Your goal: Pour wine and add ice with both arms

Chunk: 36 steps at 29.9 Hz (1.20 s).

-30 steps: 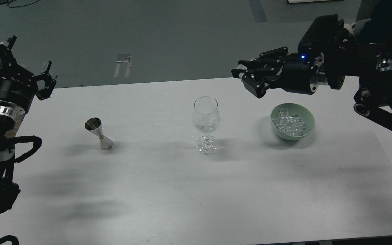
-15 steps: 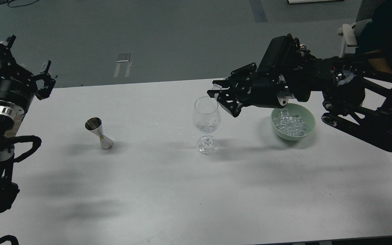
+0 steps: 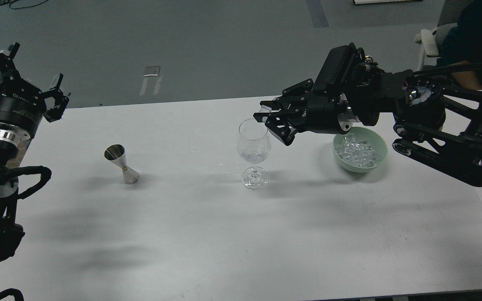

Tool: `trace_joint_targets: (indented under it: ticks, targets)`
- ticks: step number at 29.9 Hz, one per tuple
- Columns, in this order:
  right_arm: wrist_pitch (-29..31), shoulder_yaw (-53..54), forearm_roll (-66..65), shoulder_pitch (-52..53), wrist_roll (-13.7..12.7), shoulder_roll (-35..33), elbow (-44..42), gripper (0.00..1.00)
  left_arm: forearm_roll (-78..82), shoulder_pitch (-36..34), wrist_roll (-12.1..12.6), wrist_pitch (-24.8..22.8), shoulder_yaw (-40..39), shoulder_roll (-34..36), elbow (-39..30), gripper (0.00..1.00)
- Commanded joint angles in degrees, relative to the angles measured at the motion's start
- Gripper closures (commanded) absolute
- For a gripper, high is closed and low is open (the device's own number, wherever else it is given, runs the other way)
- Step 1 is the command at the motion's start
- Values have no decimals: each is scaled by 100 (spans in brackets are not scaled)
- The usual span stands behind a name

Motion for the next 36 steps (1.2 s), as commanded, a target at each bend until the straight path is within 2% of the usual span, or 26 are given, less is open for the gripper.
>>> trace_joint_targets:
  ticks: [1,27,30,32,33,35,36]
  targets:
    - [9,-1,-4,-6,1,15,-8,90,0,3,0,0,-1,10,-1,2]
    - [9,-89,-4,-85,1,613,-544,88,-8,64,-9,-36,-36,28,8,2]
    - [9,-89,5,-94,1,613,-544,82,-8,64,-9,-27,-36,28,8,2]
    - [9,-89,5,-94,1,613,-544,71,-8,73,-9,-27,-36,28,8,2]
    - [9,-89,5,-94,1,613,-544,71,-8,73,-9,-27,-36,28,8,2]
    - [0,-89,14,-94,1,613,-535,60,-8,82,-9,-27,-36,28,8,2]
    - [9,-89,14,-94,1,631,-535,58,-8,82,-9,-27,-36,28,8,2]
